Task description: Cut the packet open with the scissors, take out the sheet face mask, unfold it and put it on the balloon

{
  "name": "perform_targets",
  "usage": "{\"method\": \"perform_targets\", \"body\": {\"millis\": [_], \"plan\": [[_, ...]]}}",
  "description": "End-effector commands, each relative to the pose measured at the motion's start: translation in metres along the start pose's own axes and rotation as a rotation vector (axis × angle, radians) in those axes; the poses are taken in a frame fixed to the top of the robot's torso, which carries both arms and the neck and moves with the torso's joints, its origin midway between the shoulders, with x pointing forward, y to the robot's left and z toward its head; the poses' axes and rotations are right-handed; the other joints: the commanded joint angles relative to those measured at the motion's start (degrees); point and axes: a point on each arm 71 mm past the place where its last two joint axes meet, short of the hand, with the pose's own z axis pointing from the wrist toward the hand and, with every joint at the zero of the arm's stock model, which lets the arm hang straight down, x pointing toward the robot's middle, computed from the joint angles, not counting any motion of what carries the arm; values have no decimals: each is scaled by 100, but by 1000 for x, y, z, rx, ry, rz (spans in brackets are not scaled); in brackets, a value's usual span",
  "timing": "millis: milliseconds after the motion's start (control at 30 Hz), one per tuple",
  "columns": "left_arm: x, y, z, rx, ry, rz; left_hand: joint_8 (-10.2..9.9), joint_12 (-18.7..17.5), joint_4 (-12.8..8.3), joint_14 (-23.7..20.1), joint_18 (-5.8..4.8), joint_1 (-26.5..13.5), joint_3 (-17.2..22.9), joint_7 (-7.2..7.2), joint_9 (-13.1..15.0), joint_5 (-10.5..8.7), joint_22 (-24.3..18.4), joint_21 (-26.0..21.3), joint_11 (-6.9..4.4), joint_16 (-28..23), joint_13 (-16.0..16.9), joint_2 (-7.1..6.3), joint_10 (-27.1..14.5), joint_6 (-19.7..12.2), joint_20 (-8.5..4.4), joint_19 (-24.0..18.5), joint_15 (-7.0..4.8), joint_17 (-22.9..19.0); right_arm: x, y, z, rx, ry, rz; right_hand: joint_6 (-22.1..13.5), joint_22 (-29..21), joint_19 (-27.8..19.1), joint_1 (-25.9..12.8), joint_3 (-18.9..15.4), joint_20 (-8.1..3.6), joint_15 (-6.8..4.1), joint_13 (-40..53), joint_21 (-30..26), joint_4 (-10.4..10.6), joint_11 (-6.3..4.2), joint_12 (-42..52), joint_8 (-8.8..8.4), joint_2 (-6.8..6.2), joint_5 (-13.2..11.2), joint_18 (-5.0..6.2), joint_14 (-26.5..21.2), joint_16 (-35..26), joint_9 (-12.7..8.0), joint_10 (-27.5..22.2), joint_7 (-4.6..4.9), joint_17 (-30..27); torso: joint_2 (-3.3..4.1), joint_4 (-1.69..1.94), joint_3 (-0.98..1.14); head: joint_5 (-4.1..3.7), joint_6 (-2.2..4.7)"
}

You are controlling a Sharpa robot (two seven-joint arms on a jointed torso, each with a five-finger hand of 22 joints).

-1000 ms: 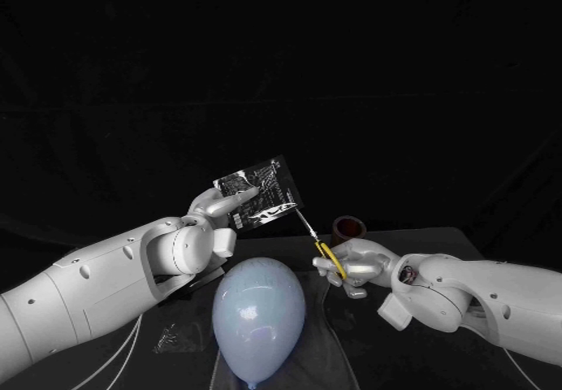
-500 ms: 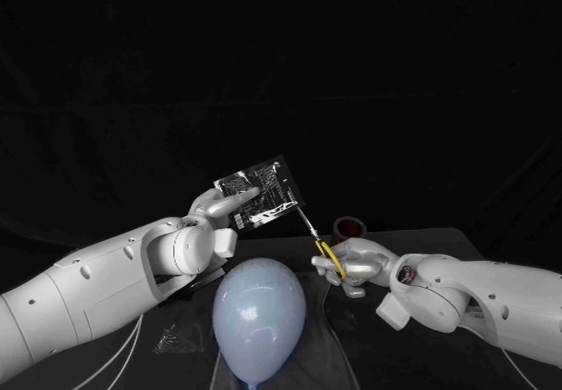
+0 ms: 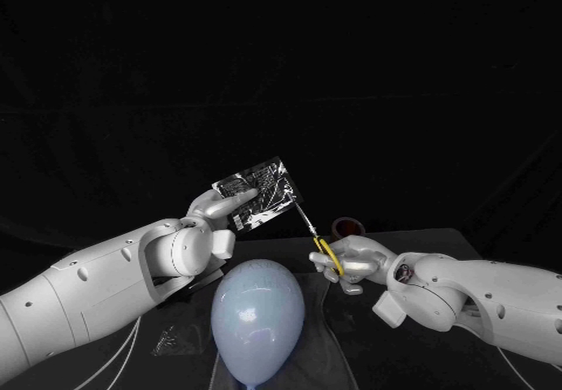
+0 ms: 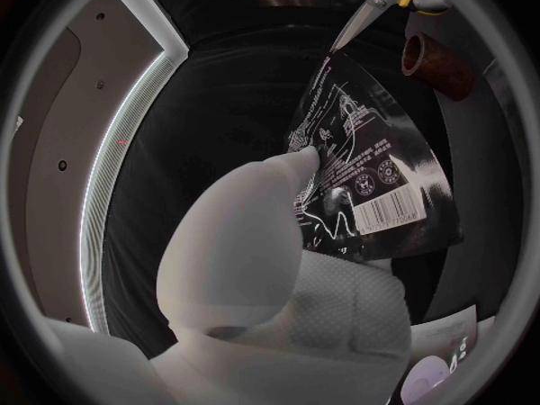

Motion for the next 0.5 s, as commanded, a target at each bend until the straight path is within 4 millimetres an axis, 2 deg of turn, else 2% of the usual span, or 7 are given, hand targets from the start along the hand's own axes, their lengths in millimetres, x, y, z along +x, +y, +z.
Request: {"method": "perform_targets", "body": {"millis": [33,200,333,400,433,467,500], "plan": [[4,0,0,3,22,0,17,-19,8,3,86,-12,30,40,480,18,-2,-21,1,-30,1,58,28,-9,10,22,0,8,-1,3,1,-17,-5,-20,-83,101,-62,-78,-142,33,-2,1430,-83,23,-327,5193,42,-14,-8,2,597,20,29,1745,2,1505,-1,1,-3,0,-4],[5,0,0,4,23,0,17,-19,8,3,86,-12,30,40,480,18,-2,-21,1,-30,1,58,28,-9,10,22,0,8,0,2,2,-12,2,-30,-160,39,-160,-134,-130,52,20,1301,-220,28,-302,4902,54,-62,-8,29,597,20,71,1603,28,1505,-5,4,-2,0,1],[5,0,0,4,23,0,17,-19,8,3,86,-12,30,40,480,18,-2,-21,1,-30,1,58,28,-9,10,22,0,8,1,3,3,-14,4,-34,-349,-89,-347,-155,-110,98,72,888,-492,24,-238,3995,7,-93,-10,80,494,-123,95,1146,92,1227,-1,4,-3,-3,3],[4,0,0,4,22,0,17,-19,8,3,86,-12,30,40,480,18,-2,-21,1,-30,1,58,28,-9,10,22,0,8,1,3,2,-17,3,-33,-579,-191,-487,-164,-101,143,142,168,-704,29,-163,2497,-136,-102,-10,115,343,-333,39,372,172,855,-2,4,-3,-4,3],[4,0,0,4,21,0,17,-19,8,3,86,-12,30,40,480,18,-2,-21,1,-30,1,58,28,-9,10,22,0,8,1,3,2,-18,1,-33,-822,-259,-583,-160,-103,211,225,-781,-851,22,-67,738,-332,-136,-1,132,254,-463,-77,-491,285,640,-3,2,-3,-1,1],[4,0,0,5,21,0,17,-19,8,3,86,-12,30,40,480,18,-2,-21,1,-30,1,58,28,-9,10,22,0,8,1,3,2,-19,0,-33,-844,-243,-565,-152,-95,247,250,-1046,-828,27,-20,410,-392,-136,3,132,255,-470,-143,-526,304,625,-2,2,-3,-1,-1],[4,0,0,5,21,0,17,-19,8,3,86,-12,30,40,480,18,-2,-21,1,-30,1,58,28,-9,10,22,0,8,0,3,2,-20,-2,-33,-856,-227,-547,-140,-94,253,258,-1189,-801,19,-25,204,-417,-144,0,134,261,-466,-170,-579,331,629,-1,4,-2,-4,-1]]}}
